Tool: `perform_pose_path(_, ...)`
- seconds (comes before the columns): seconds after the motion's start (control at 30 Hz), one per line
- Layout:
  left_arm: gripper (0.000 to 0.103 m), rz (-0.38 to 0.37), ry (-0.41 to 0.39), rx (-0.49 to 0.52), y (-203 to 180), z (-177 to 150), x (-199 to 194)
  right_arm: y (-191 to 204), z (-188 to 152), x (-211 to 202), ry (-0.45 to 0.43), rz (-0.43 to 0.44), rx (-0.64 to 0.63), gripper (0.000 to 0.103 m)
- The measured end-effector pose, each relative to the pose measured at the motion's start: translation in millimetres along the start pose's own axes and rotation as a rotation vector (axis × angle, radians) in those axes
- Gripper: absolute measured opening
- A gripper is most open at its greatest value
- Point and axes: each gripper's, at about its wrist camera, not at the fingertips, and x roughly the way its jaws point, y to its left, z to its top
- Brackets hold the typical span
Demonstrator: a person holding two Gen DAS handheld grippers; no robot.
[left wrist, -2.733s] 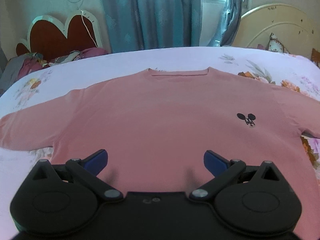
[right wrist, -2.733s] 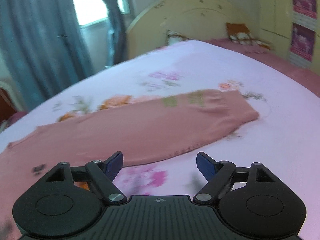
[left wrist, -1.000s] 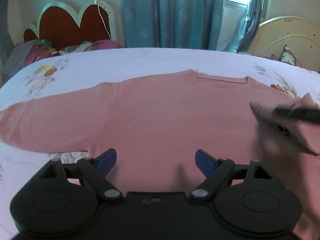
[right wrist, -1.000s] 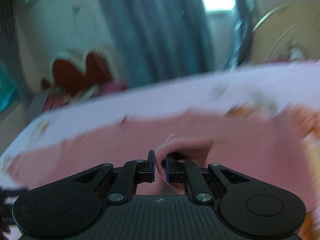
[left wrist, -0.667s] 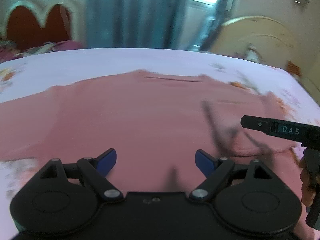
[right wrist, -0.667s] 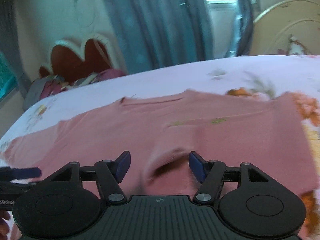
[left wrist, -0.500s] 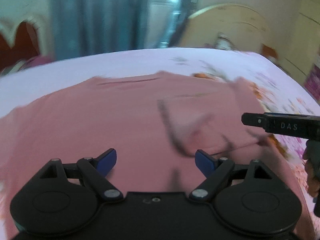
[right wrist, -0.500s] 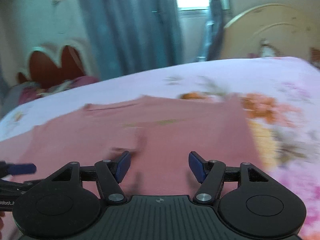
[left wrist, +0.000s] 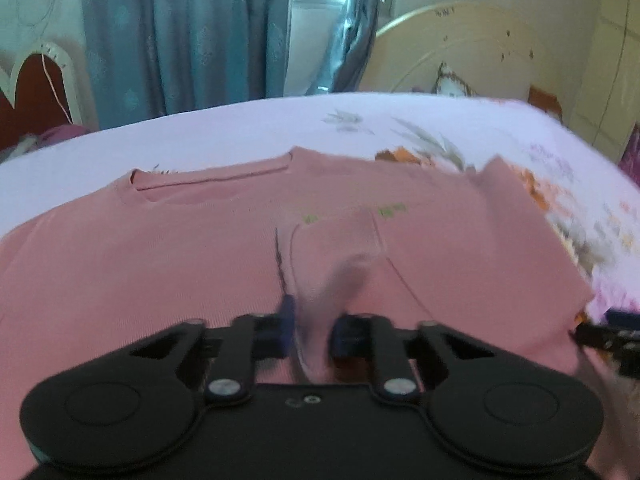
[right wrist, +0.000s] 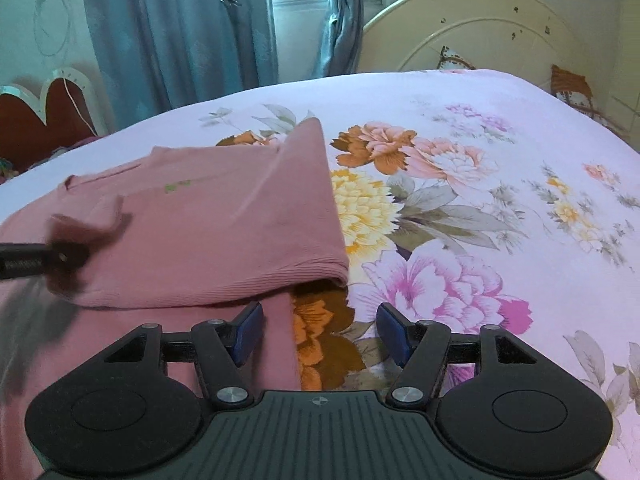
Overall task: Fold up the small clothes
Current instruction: 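Lay the sleeve across the sweater body and open the right gripper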
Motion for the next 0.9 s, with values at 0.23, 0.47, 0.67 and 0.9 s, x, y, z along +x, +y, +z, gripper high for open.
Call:
perform_pose_path(0.23,0.008,-0.012,-0.167,-0.108,22.6,36.5,-38.3,11.5,12.6,25.3,-0.016,0.001,-0.007,0.043)
perform_pose_path(0.47,0.008,0.083,-0.202,-0.18,70.9,31.2,-57.9,23.4,20.2,36.2,-0.019,0.018,-0.001,0.007)
perform_pose_path(0.67,0.008,0.126,-0.053,-0.245,95.6,-16.1,-31.6,9.0,15.8,32.2,-0.006,0.009,0.094,0.007)
perform_pose_path(0.9,0.032,0.18,-0.049,-0.263,108.5,-16.8,-39.6,3.6,16.3,9.1,0.018,0.029,0.049,0.007)
